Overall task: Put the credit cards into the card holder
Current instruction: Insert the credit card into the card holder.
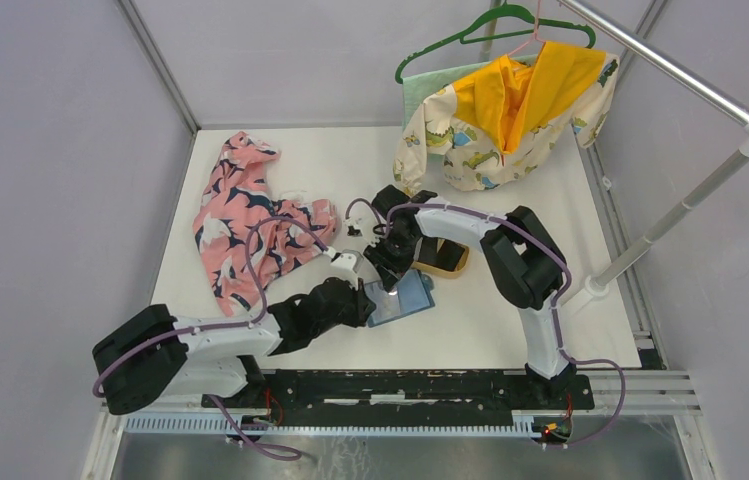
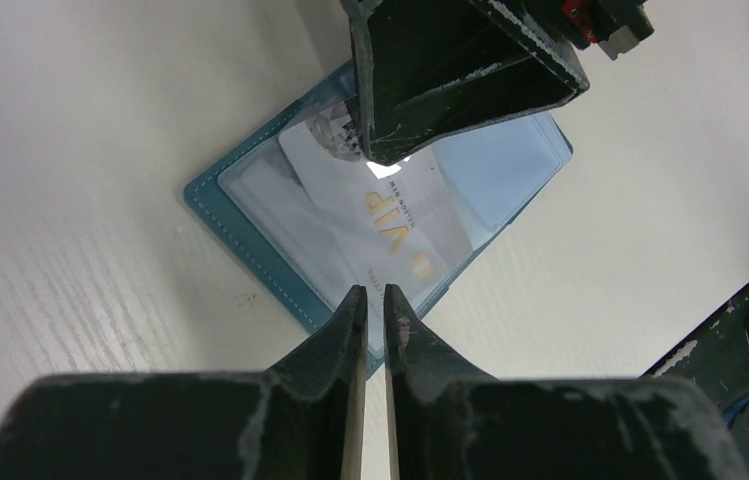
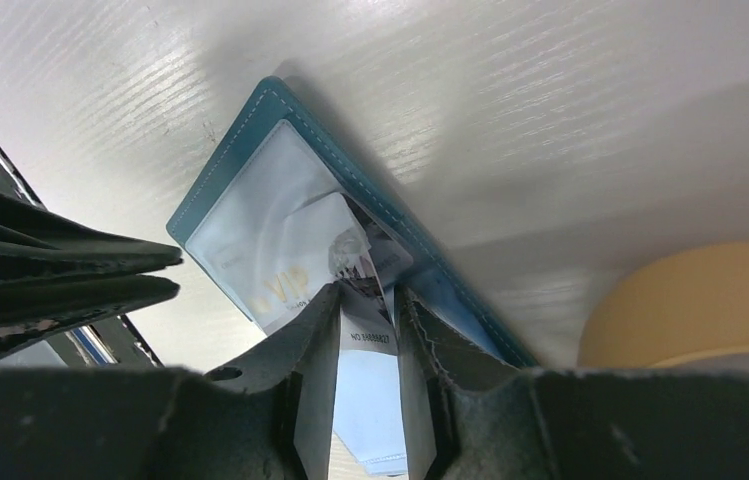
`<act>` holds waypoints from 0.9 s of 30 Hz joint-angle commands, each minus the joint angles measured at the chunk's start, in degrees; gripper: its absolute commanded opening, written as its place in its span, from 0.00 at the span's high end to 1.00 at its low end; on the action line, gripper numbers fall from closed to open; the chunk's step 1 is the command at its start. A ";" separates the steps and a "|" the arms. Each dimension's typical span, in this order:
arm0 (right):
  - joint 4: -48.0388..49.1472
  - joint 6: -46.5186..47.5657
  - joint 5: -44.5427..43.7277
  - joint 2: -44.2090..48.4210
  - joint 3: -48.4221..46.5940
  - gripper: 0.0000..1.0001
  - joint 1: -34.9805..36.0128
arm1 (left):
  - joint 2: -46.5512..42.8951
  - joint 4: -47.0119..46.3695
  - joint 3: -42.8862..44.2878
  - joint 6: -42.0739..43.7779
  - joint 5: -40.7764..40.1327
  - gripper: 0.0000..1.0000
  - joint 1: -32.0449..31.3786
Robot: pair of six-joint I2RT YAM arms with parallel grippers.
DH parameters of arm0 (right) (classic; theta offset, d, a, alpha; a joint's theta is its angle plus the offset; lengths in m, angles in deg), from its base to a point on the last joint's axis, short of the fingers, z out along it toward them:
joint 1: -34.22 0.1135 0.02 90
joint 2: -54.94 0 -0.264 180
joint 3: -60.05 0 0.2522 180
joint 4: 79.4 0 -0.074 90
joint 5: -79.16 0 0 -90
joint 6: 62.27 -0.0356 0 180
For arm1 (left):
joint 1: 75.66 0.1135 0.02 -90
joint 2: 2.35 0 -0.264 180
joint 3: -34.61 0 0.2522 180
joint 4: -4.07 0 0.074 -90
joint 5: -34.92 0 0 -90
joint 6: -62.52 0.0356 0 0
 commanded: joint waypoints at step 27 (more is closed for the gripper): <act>-3.40 5.85 5.29 -3.16 -2.87 0.55 -2.79 | 13.21 -21.34 -7.35 -8.66 1.20 0.98 0.59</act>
